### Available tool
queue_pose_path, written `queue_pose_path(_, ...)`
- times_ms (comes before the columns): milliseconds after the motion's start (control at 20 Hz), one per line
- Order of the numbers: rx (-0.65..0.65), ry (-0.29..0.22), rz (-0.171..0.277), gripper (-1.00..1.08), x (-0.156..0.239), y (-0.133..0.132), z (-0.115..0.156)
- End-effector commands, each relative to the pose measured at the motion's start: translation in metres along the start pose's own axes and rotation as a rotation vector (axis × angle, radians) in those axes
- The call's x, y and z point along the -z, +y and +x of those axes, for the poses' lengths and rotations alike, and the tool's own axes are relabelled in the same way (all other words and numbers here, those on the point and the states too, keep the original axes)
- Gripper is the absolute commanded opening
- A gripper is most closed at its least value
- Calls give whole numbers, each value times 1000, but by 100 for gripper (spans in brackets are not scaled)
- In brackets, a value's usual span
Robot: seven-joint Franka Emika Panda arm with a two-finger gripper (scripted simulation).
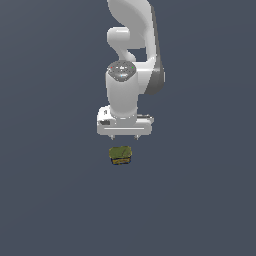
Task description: Pick up the object and move it to a goal position.
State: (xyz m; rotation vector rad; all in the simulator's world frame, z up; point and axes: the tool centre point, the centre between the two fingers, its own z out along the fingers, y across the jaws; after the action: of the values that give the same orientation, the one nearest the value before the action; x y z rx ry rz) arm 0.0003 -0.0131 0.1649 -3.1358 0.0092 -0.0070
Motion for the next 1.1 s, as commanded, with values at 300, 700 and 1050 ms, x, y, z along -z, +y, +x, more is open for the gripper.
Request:
queue_pose_path(300,23,-4,-11,100,5,4,0)
queue_pose_path(700,33,-6,-16,100,8,6,0)
queue_pose_path(1050,-25,-7,-14,100,5,7,1)
